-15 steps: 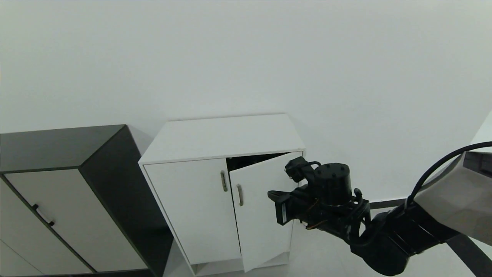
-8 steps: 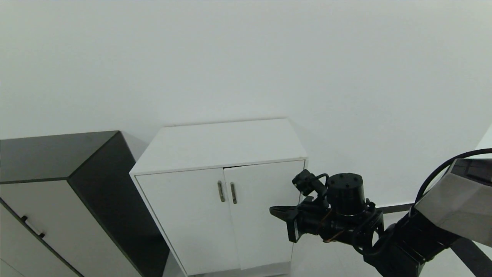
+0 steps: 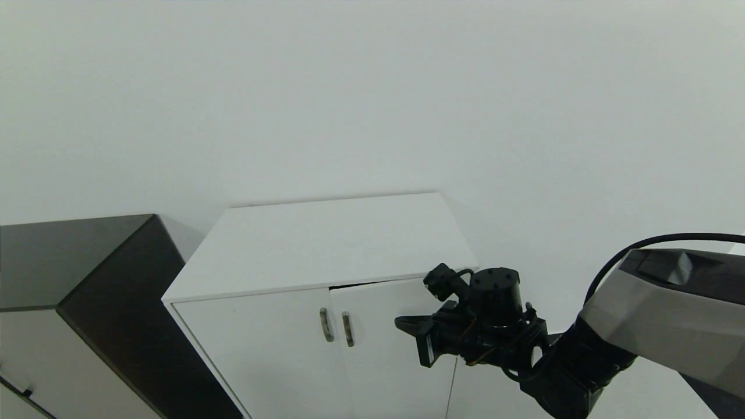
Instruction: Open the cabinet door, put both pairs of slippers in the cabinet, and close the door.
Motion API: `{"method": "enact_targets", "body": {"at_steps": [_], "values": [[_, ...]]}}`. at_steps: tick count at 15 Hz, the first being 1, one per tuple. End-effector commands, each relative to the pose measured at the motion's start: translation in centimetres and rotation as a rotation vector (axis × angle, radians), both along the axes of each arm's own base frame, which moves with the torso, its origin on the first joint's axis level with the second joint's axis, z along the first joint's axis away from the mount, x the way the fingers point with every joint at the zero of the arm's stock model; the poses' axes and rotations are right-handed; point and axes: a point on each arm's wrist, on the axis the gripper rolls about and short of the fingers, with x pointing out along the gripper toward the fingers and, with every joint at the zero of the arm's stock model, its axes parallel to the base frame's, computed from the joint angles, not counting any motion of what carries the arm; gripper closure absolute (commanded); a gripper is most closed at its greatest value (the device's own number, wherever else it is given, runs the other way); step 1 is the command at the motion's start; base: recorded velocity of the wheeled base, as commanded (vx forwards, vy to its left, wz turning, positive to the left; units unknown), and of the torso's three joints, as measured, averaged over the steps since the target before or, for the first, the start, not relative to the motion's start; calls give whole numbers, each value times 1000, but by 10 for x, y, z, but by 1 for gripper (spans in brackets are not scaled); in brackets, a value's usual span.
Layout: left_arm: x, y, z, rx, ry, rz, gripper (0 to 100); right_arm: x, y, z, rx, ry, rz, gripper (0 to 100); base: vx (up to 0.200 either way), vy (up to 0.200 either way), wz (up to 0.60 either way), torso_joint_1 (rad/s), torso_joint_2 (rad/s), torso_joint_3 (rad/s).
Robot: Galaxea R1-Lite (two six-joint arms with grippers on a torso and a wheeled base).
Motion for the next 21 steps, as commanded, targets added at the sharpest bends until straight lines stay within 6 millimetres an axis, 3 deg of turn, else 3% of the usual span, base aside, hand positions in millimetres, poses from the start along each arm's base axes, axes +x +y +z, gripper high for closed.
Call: {"method": "enact_targets", "body": {"at_steps": [1,11,21], "values": [[0,0,0,0,0,0,100,8,6,-16,-15,19,-2,100,0,0,0,0,0,0],[0,0,0,1,0,0,100,50,16,-26,-22,26,-51,100,0,0,0,0,0,0],[0,0,0,1,0,0,100,68,16,-21,-17,21,-75,100,0,0,0,0,0,0]]}}
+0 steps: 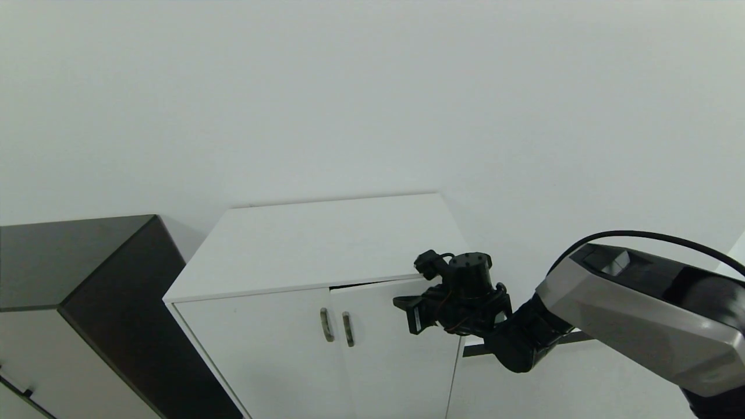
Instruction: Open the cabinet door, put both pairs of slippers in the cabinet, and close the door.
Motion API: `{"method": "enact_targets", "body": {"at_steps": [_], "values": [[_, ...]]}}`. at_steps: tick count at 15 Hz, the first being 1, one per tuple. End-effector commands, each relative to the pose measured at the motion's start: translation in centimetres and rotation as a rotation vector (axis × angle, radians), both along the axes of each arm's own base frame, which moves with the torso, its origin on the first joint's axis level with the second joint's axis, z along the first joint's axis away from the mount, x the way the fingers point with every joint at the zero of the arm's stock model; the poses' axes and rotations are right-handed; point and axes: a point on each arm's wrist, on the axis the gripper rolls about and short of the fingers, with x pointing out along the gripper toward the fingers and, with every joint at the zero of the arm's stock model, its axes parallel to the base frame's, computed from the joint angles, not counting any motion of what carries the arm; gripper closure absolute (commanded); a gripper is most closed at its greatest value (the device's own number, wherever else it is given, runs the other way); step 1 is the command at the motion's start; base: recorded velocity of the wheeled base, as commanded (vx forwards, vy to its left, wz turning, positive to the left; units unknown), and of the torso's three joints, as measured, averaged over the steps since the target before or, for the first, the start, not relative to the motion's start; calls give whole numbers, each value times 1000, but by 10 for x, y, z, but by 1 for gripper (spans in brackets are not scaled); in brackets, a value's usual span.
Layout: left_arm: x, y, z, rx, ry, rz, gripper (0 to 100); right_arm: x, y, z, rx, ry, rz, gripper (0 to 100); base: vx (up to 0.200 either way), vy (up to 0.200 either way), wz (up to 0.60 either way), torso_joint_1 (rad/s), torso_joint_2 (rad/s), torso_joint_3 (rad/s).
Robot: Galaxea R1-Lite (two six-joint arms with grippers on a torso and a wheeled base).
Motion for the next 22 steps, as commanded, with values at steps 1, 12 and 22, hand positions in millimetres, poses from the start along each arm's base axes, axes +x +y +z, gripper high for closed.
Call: {"method": "enact_targets", "body": {"at_steps": [1,12,22], "values": [[0,0,0,0,0,0,100,2,1,2,4,-6,0,100,0,0,0,0,0,0],[0,0,0,0,0,0,100,10,7,0,3,-15,-14,100,0,0,0,0,0,0],[0,0,0,-2,0,6,100,-27,-16,52,-3,-108,-90,100,0,0,0,0,0,0]]}}
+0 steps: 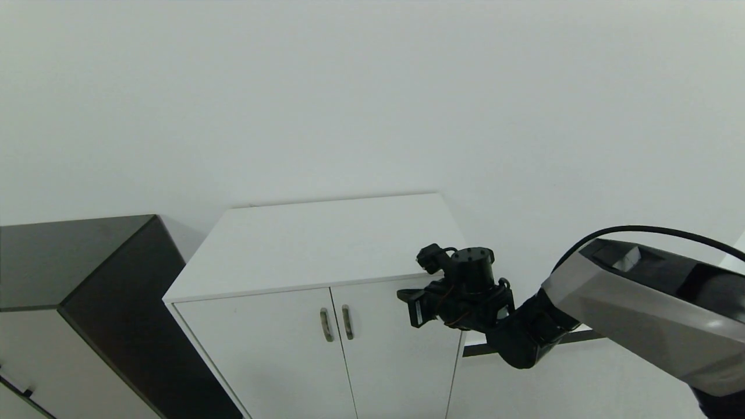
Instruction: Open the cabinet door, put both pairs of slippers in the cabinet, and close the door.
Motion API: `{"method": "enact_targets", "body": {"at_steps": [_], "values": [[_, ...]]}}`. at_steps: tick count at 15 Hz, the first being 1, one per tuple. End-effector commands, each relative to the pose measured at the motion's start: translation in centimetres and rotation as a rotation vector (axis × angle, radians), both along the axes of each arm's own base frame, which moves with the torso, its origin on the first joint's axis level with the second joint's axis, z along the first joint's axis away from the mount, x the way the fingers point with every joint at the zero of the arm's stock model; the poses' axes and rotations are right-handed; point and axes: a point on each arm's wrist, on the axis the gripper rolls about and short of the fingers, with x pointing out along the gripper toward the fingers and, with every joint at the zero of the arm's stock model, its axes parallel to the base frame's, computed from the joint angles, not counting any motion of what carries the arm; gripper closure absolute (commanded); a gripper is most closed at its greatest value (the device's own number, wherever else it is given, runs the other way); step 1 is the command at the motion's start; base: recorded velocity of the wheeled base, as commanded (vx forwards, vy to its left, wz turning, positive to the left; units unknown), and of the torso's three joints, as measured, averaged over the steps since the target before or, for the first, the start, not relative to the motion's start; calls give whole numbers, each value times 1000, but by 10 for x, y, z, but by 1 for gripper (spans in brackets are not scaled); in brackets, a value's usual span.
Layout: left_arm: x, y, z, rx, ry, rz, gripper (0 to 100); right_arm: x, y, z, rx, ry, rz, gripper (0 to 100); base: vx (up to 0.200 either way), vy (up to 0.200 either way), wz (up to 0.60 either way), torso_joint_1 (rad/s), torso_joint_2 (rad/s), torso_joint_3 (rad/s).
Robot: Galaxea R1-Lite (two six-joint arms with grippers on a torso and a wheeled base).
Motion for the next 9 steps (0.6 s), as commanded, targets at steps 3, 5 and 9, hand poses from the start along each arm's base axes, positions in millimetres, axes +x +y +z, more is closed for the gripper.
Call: {"method": "enact_targets", "body": {"at_steps": [3,5,9], "values": [[0,0,0,-1,0,0,100,-81,-72,108,45,-159,-142,100,0,0,0,0,0,0],[0,0,0,1,0,-3,100,-123,-122,147,51,-199,-255,100,0,0,0,0,0,0],[0,0,0,-4,0,-1,100,-250,-234,150,-105,-65,-530,100,0,0,0,0,0,0]]}}
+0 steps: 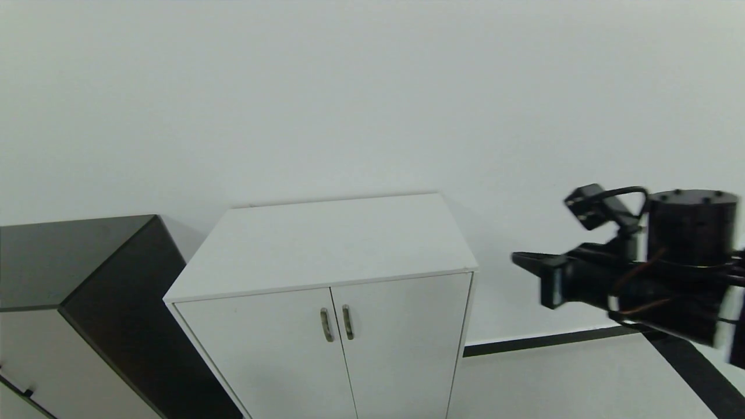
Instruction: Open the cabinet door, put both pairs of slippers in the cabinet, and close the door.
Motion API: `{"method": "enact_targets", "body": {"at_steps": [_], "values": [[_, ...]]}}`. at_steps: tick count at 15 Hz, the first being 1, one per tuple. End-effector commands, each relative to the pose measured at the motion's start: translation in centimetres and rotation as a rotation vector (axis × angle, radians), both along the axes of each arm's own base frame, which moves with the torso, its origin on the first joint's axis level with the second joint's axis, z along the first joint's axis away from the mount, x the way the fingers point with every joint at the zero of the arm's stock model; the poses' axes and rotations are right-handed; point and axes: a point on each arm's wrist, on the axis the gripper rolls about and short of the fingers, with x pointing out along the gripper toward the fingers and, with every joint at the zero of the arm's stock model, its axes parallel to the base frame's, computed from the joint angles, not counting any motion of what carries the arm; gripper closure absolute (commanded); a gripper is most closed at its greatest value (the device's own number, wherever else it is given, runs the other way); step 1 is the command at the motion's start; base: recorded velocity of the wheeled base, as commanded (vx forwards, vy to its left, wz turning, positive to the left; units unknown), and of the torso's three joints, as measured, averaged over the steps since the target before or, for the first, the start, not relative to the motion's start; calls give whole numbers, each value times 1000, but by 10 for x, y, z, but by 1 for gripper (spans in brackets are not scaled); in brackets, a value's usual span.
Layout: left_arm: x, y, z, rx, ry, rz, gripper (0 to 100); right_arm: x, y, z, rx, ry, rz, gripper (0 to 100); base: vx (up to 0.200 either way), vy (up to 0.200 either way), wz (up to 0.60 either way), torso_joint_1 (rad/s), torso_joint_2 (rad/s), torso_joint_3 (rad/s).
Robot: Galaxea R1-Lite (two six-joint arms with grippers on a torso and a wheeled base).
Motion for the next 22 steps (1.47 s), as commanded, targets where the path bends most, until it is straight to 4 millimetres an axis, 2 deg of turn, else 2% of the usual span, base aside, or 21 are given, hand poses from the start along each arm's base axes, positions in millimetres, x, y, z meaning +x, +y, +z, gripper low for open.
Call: {"method": "enact_targets", "body": {"at_steps": [1,2,3,5,6,7,9,11,14,15,17,22], "values": [[0,0,0,1,0,2,100,-146,-104,-6,-53,42,-266,100,0,0,0,0,0,0],[0,0,0,1,0,2,100,-152,-106,-9,-54,46,-272,100,0,0,0,0,0,0],[0,0,0,2,0,0,100,-188,-119,-34,-88,74,-359,100,0,0,0,0,0,0],[0,0,0,2,0,5,100,-212,-126,-75,-93,52,-428,100,0,0,0,0,0,0],[0,0,0,2,0,6,100,-217,-127,-83,-87,22,-431,100,0,0,0,0,0,0],[0,0,0,1,0,6,100,-224,-128,-105,-89,-10,-430,100,0,0,0,0,0,0],[0,0,0,2,0,5,100,-226,-127,-111,-27,-68,-370,100,0,0,0,0,0,0],[0,0,0,4,0,5,100,-230,-127,-113,-39,-93,-326,100,0,0,0,0,0,0],[0,0,0,4,0,6,100,-232,-127,-113,-40,-122,-441,100,0,0,0,0,0,0],[0,0,0,4,0,6,100,-237,-126,-114,-33,-193,-514,100,0,0,0,0,0,0],[0,0,0,1,0,5,100,-245,-126,-116,10,-289,-515,100,0,0,0,0,0,0],[0,0,0,2,0,2,100,-245,-126,-116,4,-291,-514,100,0,0,0,0,0,0]]}}
